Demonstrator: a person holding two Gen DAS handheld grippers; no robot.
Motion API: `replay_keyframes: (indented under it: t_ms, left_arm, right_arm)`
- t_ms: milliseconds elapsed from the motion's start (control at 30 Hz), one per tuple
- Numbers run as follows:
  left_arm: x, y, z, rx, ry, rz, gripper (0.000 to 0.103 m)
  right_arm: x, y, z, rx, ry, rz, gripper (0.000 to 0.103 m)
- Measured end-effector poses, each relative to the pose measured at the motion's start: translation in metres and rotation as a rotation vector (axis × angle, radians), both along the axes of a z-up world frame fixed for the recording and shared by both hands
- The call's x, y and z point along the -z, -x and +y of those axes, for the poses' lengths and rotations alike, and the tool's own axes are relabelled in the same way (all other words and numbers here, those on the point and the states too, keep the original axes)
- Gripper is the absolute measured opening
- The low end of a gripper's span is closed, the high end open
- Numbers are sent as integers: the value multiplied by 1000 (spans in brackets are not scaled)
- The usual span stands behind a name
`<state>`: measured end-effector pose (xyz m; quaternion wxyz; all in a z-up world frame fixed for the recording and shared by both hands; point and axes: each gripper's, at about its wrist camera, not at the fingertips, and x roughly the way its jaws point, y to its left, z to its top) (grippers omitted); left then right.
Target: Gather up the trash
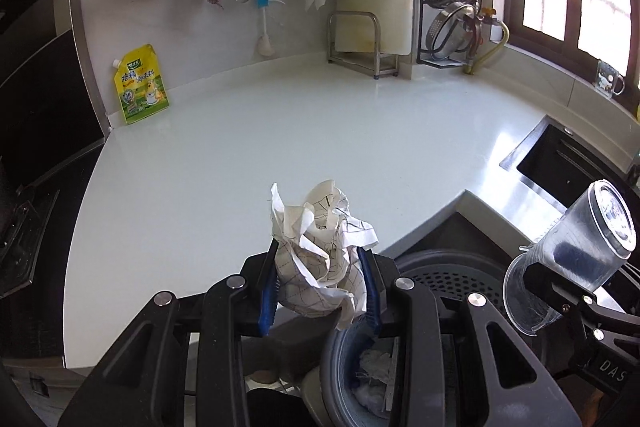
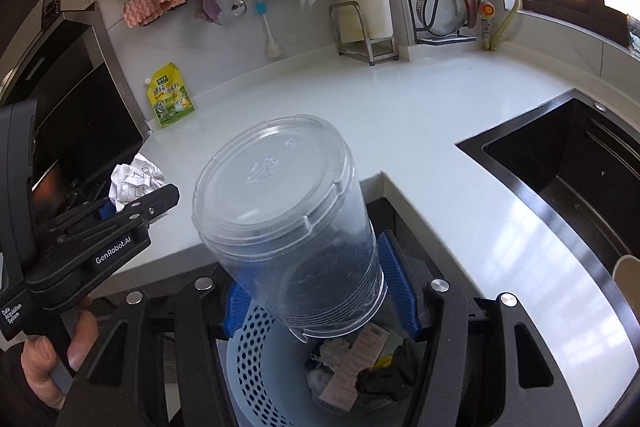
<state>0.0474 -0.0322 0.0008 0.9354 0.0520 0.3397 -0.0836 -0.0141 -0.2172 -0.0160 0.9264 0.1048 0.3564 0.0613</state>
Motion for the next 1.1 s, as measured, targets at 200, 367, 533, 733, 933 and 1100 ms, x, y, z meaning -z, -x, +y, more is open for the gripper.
replay_keyframes:
  t_ms: [200,367,533,733,933,1100]
  left_arm:
    - [30,33,-15,43,-5,74,34]
    - [52,39,-26,71,-14,133,38]
    - [63,40,-27,65,-15,161,42]
    - [60,43,-24,48,-19,140,63]
    - [58,46,-24,41,-23,139,83]
    - [58,48,-23,44,-18,138,85]
  right_arm:
    - [30,39,-12,28,-14,93,57]
    - [43,47,-13,31,-11,122,57]
    - [54,43,-14,34,-16,150,57]
    - [54,43,-17,52,-20,141,65]
    - [50,47,-21,69,-14,127,75]
    - [50,48,-25,78,-23,125,75]
